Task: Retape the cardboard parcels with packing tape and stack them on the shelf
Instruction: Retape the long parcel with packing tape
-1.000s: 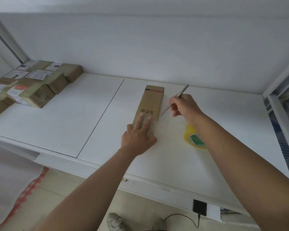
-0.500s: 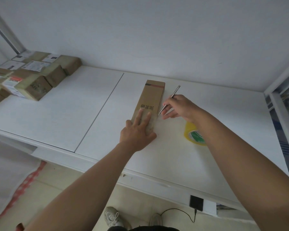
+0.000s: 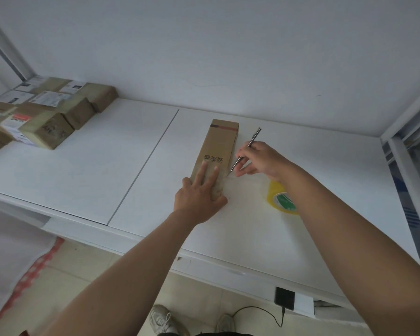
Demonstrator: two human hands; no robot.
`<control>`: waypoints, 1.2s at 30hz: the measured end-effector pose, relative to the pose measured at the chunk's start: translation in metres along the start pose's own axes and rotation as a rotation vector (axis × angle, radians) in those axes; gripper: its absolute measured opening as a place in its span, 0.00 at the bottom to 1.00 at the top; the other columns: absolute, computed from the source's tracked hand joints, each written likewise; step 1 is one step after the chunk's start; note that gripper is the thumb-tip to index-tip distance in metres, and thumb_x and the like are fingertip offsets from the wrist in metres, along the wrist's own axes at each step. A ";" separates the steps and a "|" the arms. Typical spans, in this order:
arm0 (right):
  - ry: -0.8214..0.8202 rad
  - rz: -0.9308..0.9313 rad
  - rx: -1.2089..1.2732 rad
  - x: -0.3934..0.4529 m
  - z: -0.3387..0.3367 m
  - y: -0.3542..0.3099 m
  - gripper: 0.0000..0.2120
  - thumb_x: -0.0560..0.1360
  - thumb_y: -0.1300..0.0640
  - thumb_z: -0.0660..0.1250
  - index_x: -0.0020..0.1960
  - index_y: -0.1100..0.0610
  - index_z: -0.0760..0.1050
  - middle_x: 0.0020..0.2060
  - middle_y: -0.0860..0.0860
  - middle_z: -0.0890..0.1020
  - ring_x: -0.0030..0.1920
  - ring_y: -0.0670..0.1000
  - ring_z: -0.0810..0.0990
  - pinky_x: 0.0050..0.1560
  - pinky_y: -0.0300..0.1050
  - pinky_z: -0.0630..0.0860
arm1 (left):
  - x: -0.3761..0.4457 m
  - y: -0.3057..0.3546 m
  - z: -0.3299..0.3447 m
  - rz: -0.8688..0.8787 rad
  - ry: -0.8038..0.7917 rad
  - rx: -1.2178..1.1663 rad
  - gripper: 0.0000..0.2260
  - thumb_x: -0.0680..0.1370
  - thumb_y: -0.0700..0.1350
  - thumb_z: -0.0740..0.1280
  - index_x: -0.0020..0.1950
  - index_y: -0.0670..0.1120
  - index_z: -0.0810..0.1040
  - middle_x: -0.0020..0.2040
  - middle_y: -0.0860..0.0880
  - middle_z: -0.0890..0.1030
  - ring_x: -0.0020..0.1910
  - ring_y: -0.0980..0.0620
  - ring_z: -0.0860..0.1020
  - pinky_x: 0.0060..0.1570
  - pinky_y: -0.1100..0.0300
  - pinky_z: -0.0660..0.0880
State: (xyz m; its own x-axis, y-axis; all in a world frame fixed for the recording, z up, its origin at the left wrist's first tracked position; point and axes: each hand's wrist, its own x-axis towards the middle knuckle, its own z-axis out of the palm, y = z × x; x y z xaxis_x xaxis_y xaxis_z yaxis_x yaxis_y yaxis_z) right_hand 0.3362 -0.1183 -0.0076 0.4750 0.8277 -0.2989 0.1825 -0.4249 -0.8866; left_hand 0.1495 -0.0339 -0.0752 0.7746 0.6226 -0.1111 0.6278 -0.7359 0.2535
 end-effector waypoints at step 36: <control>0.393 0.123 -0.488 0.020 -0.001 0.009 0.28 0.80 0.62 0.58 0.77 0.63 0.53 0.72 0.60 0.65 0.70 0.61 0.69 0.61 0.51 0.70 | -0.001 0.000 -0.001 0.004 -0.017 0.018 0.35 0.77 0.66 0.55 0.79 0.63 0.42 0.80 0.60 0.38 0.66 0.43 0.63 0.55 0.51 0.72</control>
State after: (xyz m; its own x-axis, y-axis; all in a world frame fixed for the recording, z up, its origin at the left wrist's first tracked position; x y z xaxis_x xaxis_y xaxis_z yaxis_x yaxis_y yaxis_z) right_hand 0.3483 -0.1057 -0.0214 0.7810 0.6052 -0.1540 0.4337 -0.7032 -0.5634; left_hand 0.1491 -0.0343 -0.0737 0.7781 0.6152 -0.1268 0.6260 -0.7431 0.2365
